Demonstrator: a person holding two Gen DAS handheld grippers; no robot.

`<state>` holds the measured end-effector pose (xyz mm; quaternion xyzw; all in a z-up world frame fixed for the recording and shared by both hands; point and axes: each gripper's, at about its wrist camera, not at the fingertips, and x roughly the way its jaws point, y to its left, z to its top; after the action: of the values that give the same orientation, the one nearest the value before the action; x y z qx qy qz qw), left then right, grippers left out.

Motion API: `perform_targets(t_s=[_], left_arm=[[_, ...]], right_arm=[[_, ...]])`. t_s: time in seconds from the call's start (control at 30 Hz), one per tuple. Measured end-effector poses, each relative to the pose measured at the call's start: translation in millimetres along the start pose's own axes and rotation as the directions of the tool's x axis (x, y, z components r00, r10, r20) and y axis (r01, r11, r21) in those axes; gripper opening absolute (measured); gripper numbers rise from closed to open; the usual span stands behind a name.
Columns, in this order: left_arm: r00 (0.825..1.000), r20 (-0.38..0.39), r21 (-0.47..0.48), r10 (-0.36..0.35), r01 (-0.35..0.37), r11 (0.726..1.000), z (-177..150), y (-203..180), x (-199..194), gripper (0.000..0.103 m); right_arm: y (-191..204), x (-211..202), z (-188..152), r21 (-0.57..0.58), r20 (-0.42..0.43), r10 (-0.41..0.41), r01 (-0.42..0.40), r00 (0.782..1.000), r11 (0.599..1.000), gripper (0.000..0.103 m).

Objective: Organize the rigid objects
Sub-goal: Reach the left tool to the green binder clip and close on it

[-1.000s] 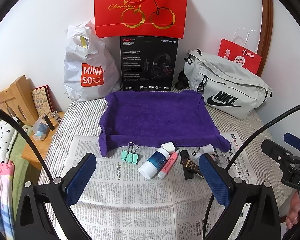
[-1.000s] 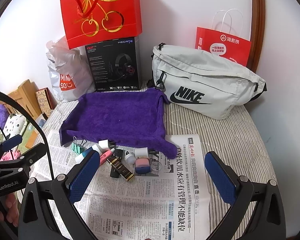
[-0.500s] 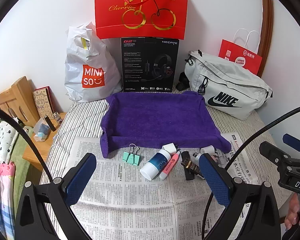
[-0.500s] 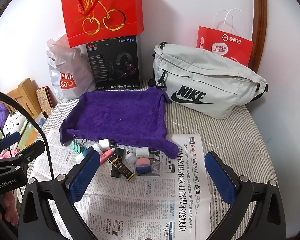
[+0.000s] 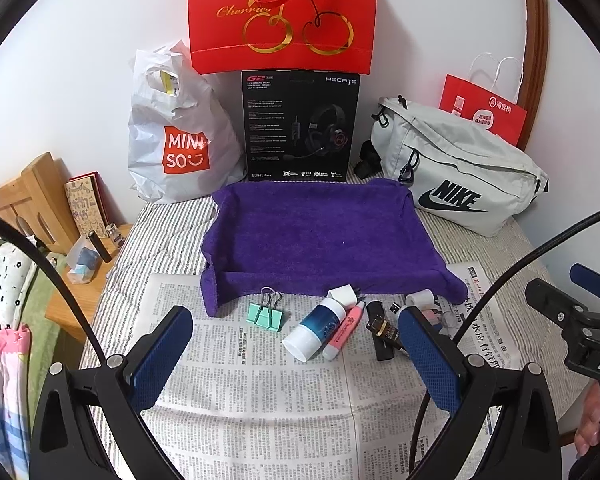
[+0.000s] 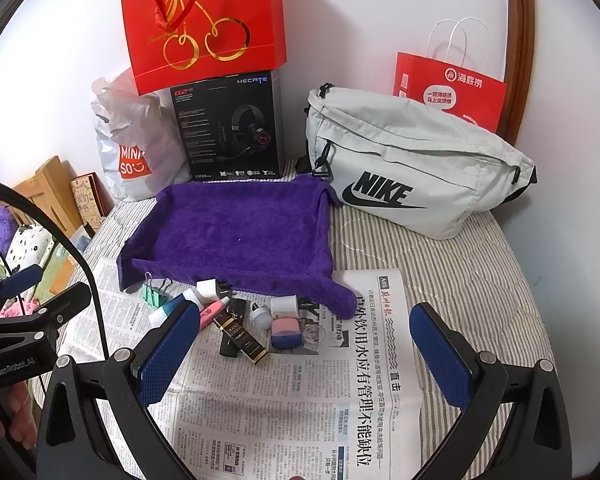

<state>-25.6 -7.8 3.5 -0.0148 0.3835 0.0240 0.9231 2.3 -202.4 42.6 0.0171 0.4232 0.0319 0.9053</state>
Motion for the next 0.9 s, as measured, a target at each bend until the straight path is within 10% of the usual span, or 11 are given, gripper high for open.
perform_targets(t_s=[0.9], left_arm=[[0.986, -0.161, 0.05, -0.032, 0.041, 0.998, -24, 47, 123, 0.094]], right_arm=[[-10, 53, -11, -0.019, -0.086, -0.014, 0.013, 0.996, 1.0, 0.103]])
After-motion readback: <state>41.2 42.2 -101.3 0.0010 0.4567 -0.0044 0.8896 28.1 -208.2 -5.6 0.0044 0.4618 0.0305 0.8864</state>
